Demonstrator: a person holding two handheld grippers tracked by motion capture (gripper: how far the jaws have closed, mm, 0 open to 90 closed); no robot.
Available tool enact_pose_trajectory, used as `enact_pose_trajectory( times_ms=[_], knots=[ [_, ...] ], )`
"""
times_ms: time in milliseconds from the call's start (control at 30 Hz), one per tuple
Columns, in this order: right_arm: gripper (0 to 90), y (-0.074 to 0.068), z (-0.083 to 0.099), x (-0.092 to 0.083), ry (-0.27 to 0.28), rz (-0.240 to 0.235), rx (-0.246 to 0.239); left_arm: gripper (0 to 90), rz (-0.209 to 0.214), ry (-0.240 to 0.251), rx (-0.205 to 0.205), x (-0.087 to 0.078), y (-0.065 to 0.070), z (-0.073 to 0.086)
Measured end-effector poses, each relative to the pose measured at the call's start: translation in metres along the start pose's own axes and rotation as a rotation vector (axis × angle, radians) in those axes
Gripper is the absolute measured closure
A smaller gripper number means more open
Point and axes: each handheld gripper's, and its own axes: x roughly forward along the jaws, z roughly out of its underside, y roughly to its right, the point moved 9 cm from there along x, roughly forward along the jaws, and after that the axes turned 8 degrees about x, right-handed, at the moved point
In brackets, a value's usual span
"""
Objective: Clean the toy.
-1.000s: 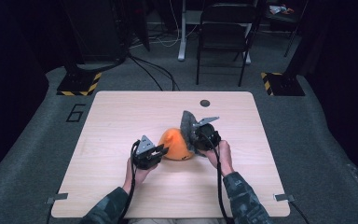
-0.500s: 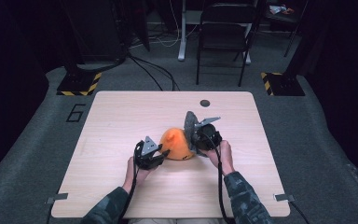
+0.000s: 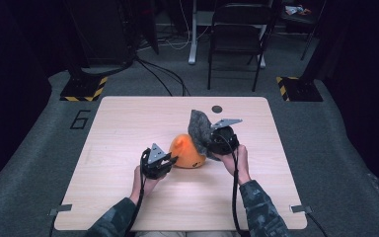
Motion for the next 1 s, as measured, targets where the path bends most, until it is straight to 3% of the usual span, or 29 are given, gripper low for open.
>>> enact_pose_trajectory(
  times_ms=[167,233,267,333,367,400,567,733,1000],
  knots=[
    [74.5,-0.024,-0.014,-0.009,0.071,-0.049,-0.029,73.4,0.005,0.001,-0.003,-0.001,0.001,-0.001],
    [74.4,-0.033,-0.014,-0.006,0.075,-0.062,-0.054,73.4,0.005,0.002,0.0,-0.001,0.003,-0.003],
    [74.4,-0.036,-0.012,-0.003,0.064,-0.068,-0.056,73.4,0.011,0.003,0.002,-0.001,0.005,-0.004],
    [74.4,-0.036,-0.003,0.01,0.017,-0.024,-0.105,73.4,0.014,-0.006,0.015,0.0,0.006,-0.003],
    [74.4,-0.033,0.004,0.018,-0.007,-0.011,-0.12,73.4,0.014,-0.005,0.003,0.001,0.007,-0.003],
    [74.4,-0.031,0.008,0.021,-0.015,-0.011,-0.094,73.4,0.013,-0.003,-0.002,0.001,0.006,-0.002],
    [74.4,-0.01,0.018,0.021,-0.073,0.032,-0.073,73.4,0.018,-0.009,0.004,0.0,0.004,0.0],
    [74.4,0.011,0.032,0.027,-0.146,0.036,-0.008,73.3,0.016,-0.008,0.003,0.001,0.003,-0.001],
    [74.2,0.043,0.059,0.046,-0.248,0.11,0.058,73.3,0.016,0.008,-0.013,0.002,0.003,-0.002]
  ],
)
